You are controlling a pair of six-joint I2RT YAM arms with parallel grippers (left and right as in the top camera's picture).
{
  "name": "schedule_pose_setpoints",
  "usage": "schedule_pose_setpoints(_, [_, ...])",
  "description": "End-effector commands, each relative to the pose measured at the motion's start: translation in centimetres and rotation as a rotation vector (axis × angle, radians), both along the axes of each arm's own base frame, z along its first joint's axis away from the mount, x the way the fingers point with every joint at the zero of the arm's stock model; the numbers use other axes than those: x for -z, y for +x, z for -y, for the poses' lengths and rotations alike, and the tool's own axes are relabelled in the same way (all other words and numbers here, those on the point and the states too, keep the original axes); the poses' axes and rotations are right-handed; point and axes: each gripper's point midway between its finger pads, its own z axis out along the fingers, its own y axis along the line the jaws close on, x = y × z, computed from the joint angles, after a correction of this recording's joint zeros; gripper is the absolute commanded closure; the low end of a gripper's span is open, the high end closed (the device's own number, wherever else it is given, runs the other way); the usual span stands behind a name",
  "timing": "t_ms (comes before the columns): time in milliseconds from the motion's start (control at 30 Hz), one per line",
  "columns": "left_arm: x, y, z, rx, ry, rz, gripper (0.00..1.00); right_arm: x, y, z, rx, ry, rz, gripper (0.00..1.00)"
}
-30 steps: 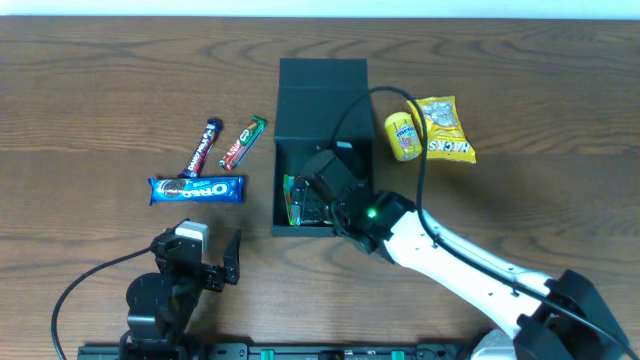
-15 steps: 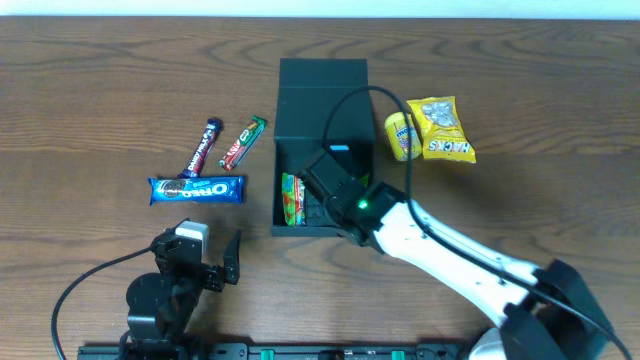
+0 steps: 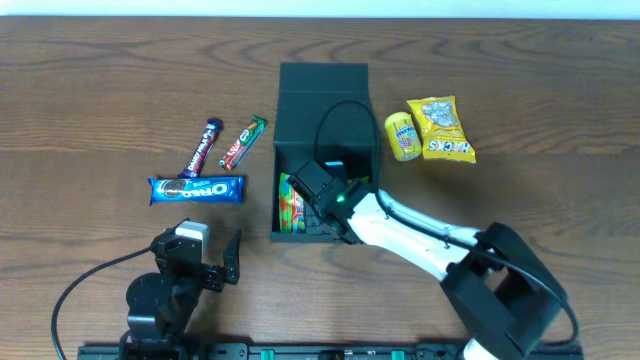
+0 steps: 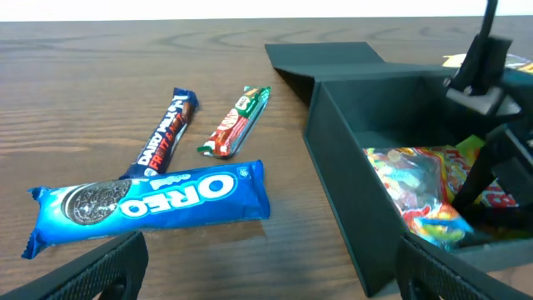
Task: Pack container
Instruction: 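Carry the Haribo bag left and lower it into the black box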
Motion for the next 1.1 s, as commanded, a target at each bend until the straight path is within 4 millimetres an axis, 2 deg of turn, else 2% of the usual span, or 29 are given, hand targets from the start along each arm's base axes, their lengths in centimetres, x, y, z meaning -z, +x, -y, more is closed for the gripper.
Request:
schedule_pose_setpoints(0, [0.9,0.0,-0.1,0.003,0.012,-0.015,0.05,0.2,0.2,0.1,-0.011,0.003,-0.017,0.99])
schedule_pose_setpoints(67, [0.9,0.0,-0.1,0.003,0.012,-0.015,0.05,-0.4,0.4,-0.1,-0.039,0.02,-0.01,0.99])
schedule_pose_setpoints(133, [0.9,0.0,-0.1,0.003,0.012,-0.015,0.05,-2.1,1.0,-0.3,-0.065,0.042,0.015,0.99])
schedule_pose_setpoints(200, [0.9,0.0,-0.1,0.003,0.012,-0.015,0.05,-4.8,1.7,-0.5,-0.081,0.073,0.062,0.99])
schedule_pose_setpoints(333, [0.9,0.0,-0.1,0.003,0.012,-0.015,0.05,-11.5,2.7,-0.4,-0.091,0.161,0.181,0.99])
schedule_pose_setpoints(367, [0.9,0.0,-0.1,0.003,0.012,-0.015,0.05,-13.1,2.7,-0.2,-0.093,0.182,0.209,0.95])
schedule_pose_setpoints(400, [0.9,0.0,-0.1,0.003,0.012,-0.015,0.05,-14.8,2.6,0.1,-0.094,0.204,0.238,0.84])
schedule_pose_setpoints(433, [0.9,0.0,-0.1,0.003,0.012,-0.015,0.05,-16.4,2.3,0.5,-0.101,0.222,0.267,0.52])
schedule_pose_setpoints(467, [0.9,0.0,-0.1,0.003,0.012,-0.015,0.05,-17.4,1.9,1.0,-0.099,0.233,0.281,0.25])
schedule_pose_setpoints(533, [0.9,0.0,-0.1,0.003,0.012,-0.015,0.05,-19.2,0.8,2.5,-0.098,0.237,0.296,0.01])
schedule_pose_setpoints(633, [0.9,0.0,-0.1,0.003,0.012,-0.015,0.05,-20.4,-1.7,5.0,-0.114,0.202,0.274,0.01])
schedule_pose_setpoints(767, [0.9,0.0,-0.1,0.002,0.012,-0.015,0.05,-20.4,-4.4,7.6,-0.114,0.153,0.212,0.01])
schedule_pose_setpoints(867, [0.4,0.1,0.3,0.012,-0.018,-0.001,0.05,-20.1,-5.8,8.8,-0.115,0.12,0.172,0.01])
schedule_pose_setpoints(1067, [0.0,-2.4,5.4,0.216,-0.401,-0.161,0.05,-19.6,-6.5,9.4,-0.116,0.093,0.135,0.01])
